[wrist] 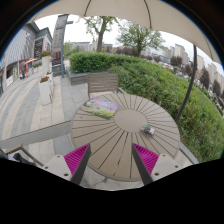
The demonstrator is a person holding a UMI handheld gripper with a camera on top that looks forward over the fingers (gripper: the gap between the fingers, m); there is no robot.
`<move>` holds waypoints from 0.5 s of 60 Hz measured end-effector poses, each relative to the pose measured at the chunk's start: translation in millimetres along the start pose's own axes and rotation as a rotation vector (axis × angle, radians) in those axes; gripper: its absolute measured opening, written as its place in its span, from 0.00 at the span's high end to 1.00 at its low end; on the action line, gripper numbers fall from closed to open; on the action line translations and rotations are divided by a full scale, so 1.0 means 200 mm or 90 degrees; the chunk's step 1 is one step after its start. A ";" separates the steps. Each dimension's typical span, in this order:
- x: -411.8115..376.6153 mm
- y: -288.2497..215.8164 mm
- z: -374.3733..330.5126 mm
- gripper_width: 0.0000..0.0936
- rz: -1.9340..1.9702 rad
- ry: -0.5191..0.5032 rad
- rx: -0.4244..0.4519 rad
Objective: Arrange mouse
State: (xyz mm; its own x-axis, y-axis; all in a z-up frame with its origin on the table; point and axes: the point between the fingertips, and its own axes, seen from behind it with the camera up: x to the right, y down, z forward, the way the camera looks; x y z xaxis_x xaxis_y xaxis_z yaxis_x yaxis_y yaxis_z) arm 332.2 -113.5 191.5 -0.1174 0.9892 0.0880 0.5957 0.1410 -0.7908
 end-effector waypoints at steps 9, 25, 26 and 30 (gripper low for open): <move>0.37 0.11 0.07 0.09 0.042 0.067 -0.011; 0.82 0.21 0.27 0.09 0.089 0.138 0.025; 0.83 0.21 0.29 0.09 0.091 0.139 0.028; 0.89 0.23 0.38 0.09 0.093 0.141 0.039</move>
State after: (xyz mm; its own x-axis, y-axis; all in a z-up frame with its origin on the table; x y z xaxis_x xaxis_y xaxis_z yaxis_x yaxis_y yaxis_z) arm 278.9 66.9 125.5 0.1473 0.9845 0.0956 0.5431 0.0003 -0.8397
